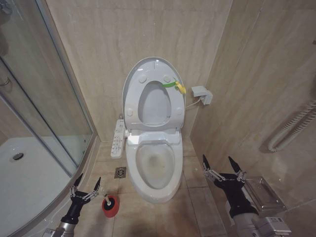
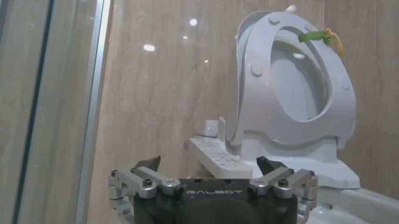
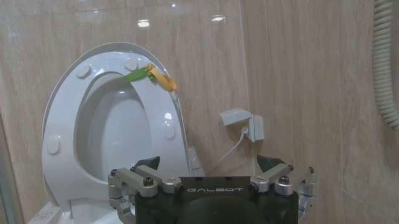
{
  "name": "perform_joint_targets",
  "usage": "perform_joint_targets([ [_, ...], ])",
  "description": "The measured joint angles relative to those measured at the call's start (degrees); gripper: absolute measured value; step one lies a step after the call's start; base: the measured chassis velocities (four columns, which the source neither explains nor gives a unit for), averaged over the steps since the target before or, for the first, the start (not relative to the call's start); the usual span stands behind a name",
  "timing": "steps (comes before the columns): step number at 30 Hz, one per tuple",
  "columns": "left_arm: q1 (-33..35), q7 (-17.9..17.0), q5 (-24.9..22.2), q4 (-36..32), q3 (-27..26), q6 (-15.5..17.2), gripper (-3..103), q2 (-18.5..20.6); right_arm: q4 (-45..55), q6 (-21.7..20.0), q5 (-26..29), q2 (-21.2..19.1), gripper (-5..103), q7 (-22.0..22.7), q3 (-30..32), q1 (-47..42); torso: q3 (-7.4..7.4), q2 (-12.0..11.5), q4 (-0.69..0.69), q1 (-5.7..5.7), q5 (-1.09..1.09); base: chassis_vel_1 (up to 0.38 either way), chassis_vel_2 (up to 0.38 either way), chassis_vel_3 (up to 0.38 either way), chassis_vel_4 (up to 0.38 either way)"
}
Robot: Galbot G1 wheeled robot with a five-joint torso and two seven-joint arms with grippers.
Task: Open the toilet lid, clean the toilet bowl with a toilet brush, close the toilet lid, and flush.
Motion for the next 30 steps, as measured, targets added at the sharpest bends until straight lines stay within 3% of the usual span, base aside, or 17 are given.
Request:
perform_joint_targets([
  [3, 0.06, 0.01, 0.14, -0.39, -0.01, 0.03, 103, -0.04, 0.00, 0.00, 0.00, 0.00, 100, 0.00, 0.00, 0.00, 0.56, 0.97, 0.00, 0.41, 0.00, 0.000, 0.000, 0.000, 0.000],
  [20, 0.22, -2.18, 0.76, -2.01, -0.47, 0.38, 99, 0.13, 0.00, 0.00, 0.00, 0.00, 100, 0.00, 0.00, 0.00, 3.13, 5.37, 0.00, 2.23, 0.00, 0.000, 0.000, 0.000, 0.000],
  [25, 0.52, -5.33, 0.43, -4.26, -0.46, 1.40, 99, 0.61, 0.00, 0.00, 0.00, 0.00, 100, 0.00, 0.00, 0.00, 3.44, 5.85, 0.00, 2.42, 0.00, 0.000, 0.000, 0.000, 0.000],
  [28, 1.09, -11.44, -0.08, -8.97, -0.41, 5.50, 99, 1.18, 0.00, 0.00, 0.00, 0.00, 100, -0.01, 0.00, 0.00, 3.47, 5.88, 0.00, 2.44, 0.00, 0.000, 0.000, 0.000, 0.000],
  [30, 1.53, -13.32, -0.05, -11.09, -0.38, 7.34, 99, 1.42, 0.00, 0.00, 0.00, 0.00, 100, 0.01, 0.00, 0.00, 3.47, 5.88, 0.00, 2.44, -0.01, 0.000, 0.000, 0.000, 0.000],
])
